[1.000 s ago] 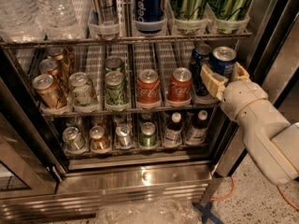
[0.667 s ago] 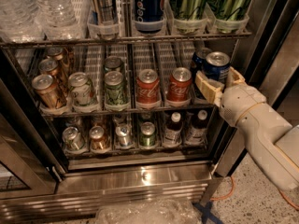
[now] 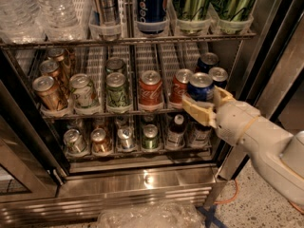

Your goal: Pick pepsi can from middle shelf of fridge

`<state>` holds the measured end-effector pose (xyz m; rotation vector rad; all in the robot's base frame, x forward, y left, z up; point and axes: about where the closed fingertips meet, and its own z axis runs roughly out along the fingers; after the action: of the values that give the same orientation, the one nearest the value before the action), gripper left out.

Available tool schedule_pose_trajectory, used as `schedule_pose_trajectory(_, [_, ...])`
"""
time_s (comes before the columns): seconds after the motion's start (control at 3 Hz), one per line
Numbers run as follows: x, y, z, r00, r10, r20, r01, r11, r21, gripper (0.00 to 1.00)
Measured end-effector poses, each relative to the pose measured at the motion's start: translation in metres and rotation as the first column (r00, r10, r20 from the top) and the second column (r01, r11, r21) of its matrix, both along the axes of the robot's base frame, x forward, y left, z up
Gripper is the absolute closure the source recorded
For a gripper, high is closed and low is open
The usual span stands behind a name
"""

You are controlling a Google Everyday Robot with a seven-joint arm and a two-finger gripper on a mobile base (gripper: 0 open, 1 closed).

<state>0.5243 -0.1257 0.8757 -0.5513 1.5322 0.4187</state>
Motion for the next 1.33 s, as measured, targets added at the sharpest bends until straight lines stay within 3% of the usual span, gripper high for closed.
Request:
schedule_pose_trajectory(0.33, [-0.018,-0.016,-0.005,0.9967,0.082,0.001,-0.082,0.997,-0.015,1.00])
schedule_pose_trajectory(0.67, [-0.035,-0.024,0.000,0.9805,0.196,0.010,-0.197,0.980,0.019,1.00])
schedule_pose_trajectory(1.0, [-0.050,-0.010,0.008,0.9630,0.268,0.033,-0.269,0.963,0.036,1.00])
schedule_pose_trajectory(1.33, [-0.050,-0.010,0.008,0.9630,0.267,0.033,-0.269,0.963,0.036,1.00])
